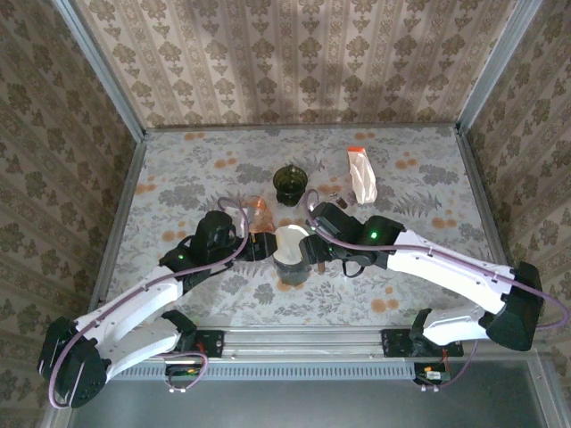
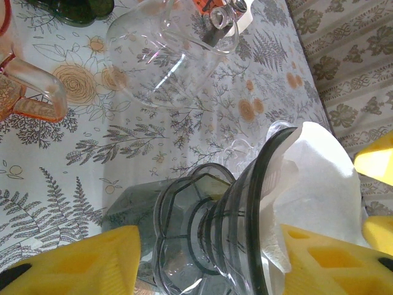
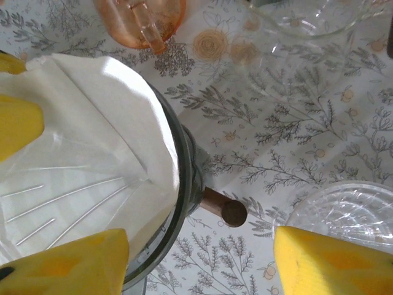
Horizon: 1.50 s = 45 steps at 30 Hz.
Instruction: Place the coffee filter in the dripper
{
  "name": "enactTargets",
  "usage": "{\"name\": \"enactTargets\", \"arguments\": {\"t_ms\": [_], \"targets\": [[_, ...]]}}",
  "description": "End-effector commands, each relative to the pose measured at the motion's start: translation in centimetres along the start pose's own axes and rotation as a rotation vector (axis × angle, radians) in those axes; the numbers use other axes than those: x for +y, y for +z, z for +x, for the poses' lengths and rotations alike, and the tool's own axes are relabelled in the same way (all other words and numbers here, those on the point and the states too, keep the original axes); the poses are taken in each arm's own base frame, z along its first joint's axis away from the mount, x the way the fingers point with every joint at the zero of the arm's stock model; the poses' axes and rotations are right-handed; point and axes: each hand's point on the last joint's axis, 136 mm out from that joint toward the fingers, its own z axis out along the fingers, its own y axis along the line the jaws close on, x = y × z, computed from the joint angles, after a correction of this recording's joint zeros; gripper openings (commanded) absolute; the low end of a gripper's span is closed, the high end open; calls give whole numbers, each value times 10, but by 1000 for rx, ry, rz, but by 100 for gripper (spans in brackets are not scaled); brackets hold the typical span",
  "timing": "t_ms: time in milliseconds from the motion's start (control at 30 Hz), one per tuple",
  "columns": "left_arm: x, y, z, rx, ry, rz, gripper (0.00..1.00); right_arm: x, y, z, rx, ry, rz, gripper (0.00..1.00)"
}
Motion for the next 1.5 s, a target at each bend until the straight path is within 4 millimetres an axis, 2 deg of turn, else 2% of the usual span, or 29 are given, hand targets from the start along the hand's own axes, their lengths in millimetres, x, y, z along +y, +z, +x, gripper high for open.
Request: {"name": "enactTargets", "arguments": {"t_ms": [0, 300, 667, 833, 933, 1000, 1133, 1200, 1300, 1400, 1467], "targets": [[2, 2, 1, 4, -12, -5, 60, -9, -20, -12, -83, 22, 20, 70], [-6, -2, -5, -10, -4, 14, 67, -21, -39, -19, -154, 46, 42, 75], [-27, -19, -19, -65, 2, 64, 83, -26, -46, -21, -178, 53, 50, 77], [-44, -37, -32, -111, 30, 91, 88, -30, -51, -21, -191, 58, 61, 78], [-50, -53, -41, -156, 52, 83, 99, -35, -54, -21, -200, 63, 76, 78], [-50, -65, -48, -210, 64, 68, 100, -39, -56, -18, -209, 72, 82, 78], [-38, -81, -52, -261, 60, 17, 100, -40, -50, -5, -206, 68, 46, 77], [-25, -84, -51, -271, 41, -23, 100, -40, -43, 6, -204, 76, 20, 76], [2, -83, -46, -285, -28, -79, 99, -39, -35, 21, -220, 91, -45, 74], [28, -77, -42, -285, -124, -99, 92, -37, -27, 37, -223, 85, -103, 66], [41, -72, -42, -291, -163, -95, 89, -37, -20, 47, -206, 85, -122, 64]]}}
